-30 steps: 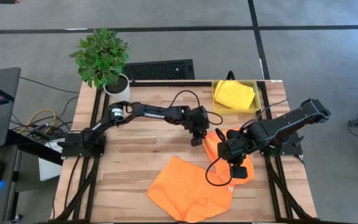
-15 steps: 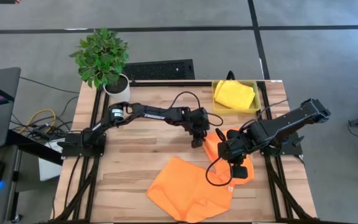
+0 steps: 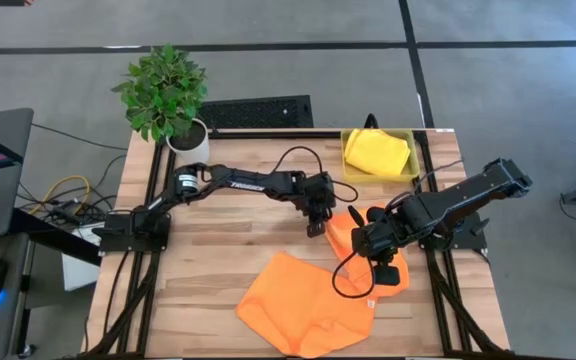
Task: Fold microfiber towels
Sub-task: Fold the top orange microfiber towel
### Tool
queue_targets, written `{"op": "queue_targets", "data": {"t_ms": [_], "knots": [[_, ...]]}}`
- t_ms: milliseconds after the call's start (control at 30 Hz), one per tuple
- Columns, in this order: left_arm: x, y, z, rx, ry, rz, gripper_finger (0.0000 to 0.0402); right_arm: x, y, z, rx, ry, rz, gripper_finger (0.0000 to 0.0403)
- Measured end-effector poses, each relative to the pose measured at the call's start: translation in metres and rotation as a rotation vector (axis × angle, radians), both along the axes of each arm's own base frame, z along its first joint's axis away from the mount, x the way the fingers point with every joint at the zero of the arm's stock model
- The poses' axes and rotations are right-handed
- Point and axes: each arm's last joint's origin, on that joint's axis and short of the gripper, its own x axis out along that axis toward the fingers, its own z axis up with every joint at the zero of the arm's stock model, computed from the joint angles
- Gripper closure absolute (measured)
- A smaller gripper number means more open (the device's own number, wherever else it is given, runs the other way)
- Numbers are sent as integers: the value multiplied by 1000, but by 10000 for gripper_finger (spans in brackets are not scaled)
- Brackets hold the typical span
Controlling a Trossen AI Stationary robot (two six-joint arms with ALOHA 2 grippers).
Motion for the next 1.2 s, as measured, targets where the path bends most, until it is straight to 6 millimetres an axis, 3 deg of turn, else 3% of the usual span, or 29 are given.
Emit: {"op": "queue_targets", "data": {"t_ms": [233, 400, 733, 867, 1200], "knots": [[-25, 5, 45, -4, 82, 40, 400, -8, -12, 1, -82, 102, -57, 394], [-49, 2, 88, 35, 125, 78, 401, -11, -30, 7, -170, 152, -152, 394], [-105, -23, 151, 22, 278, 294, 401, -2, -62, 8, -227, 132, -266, 394], [-125, -37, 166, 5, 342, 391, 401, 6, -74, 8, -221, 78, -308, 394], [-153, -67, 170, -7, 556, 582, 401, 35, -93, 2, -173, -129, -231, 394]]}}
